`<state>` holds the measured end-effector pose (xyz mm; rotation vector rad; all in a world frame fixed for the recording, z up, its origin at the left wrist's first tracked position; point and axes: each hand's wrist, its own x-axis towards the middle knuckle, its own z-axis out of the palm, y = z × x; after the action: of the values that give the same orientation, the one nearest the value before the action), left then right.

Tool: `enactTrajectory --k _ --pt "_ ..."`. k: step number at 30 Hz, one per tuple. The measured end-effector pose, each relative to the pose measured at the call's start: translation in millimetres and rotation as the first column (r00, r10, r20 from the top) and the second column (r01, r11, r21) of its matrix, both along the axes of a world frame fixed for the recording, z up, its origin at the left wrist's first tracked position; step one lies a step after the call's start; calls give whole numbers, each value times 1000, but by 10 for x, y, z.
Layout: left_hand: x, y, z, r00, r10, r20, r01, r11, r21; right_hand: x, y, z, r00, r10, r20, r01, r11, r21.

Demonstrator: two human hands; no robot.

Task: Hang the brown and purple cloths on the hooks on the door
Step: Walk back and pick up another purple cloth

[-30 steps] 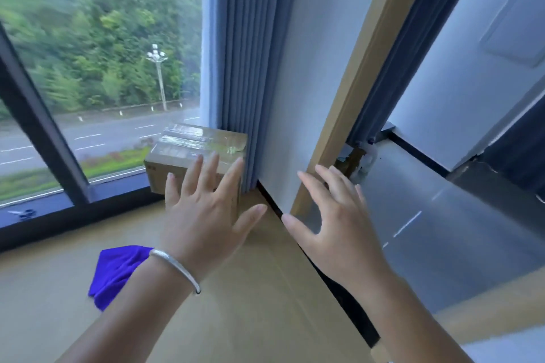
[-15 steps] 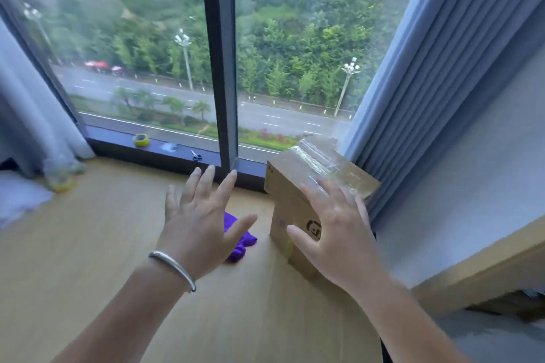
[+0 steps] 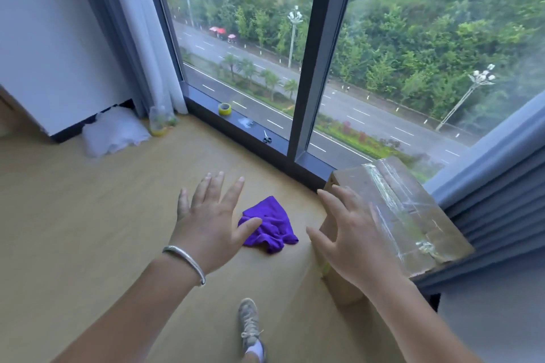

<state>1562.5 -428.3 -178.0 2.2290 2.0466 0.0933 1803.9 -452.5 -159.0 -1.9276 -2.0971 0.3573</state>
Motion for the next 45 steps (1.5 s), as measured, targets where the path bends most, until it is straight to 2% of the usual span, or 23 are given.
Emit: enactTrajectory --k 9,16,21,27,36,41,45 --pt "-29 1041 -778 997 59 51 -50 988 -149 -86 1123 -664 998 55 44 -47 986 -161" --pt "-133 1796 -1803 999 1 37 9 962 -272 -157 1910 -1658 996 64 64 -45 962 -268" --pt "-197 2199 -2969 993 23 118 15 950 -311 -270 2442 -2802 998 57 15 -50 957 -286" --pt "-176 2520 -4715 984 75 161 -9 926 -378 -360 2898 -4619 995 100 -20 -101 943 -318" --pt "95 2877 -7322 966 -27 259 118 932 -342 -46 3205 -7363 992 129 2 -119 921 -370" --pt "-90 3419 -8628 925 151 348 -8 925 -380 42 3856 -8563 956 288 54 -253 905 -341" --pt "-291 3988 -9307 879 252 404 -121 939 -322 -87 4600 -9196 892 450 36 -424 862 -276"
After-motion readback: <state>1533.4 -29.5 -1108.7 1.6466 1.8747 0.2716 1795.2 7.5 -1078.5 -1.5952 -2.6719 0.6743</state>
